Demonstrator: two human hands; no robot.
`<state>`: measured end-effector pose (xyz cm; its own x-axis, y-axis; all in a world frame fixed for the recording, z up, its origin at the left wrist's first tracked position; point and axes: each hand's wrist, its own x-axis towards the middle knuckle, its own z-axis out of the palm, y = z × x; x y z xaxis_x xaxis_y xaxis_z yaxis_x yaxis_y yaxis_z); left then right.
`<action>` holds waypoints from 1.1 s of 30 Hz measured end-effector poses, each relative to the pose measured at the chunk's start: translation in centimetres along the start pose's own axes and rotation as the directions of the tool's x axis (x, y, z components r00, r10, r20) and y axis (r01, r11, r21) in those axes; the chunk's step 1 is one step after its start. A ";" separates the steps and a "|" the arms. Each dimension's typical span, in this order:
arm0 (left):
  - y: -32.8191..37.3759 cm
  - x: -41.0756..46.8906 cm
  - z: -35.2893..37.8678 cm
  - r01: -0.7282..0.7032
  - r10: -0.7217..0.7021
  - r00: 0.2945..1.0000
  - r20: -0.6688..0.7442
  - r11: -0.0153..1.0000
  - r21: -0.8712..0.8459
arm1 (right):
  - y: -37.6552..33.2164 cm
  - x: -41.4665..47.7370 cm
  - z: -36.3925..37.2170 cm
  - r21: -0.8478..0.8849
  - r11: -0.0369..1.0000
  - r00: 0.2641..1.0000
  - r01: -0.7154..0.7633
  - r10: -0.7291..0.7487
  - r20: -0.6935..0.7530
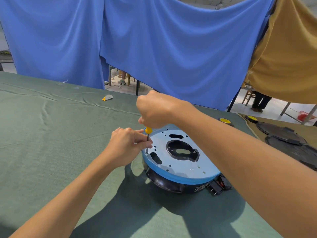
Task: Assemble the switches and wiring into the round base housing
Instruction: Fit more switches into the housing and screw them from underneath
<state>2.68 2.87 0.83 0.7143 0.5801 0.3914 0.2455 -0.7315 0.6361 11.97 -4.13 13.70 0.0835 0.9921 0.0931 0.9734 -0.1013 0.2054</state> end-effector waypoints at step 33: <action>0.6 -0.2 0.7 0.061 -0.061 0.998 0.003 0.998 -0.029 | 1.2 -0.1 0.6 0.210 0.974 0.987 -0.084 0.053 0.149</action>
<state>3.13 2.13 0.68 0.7004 0.6221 0.3499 0.2693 -0.6844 0.6776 13.28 -4.29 13.40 0.1663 0.9852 -0.0423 0.9859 -0.1670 -0.0124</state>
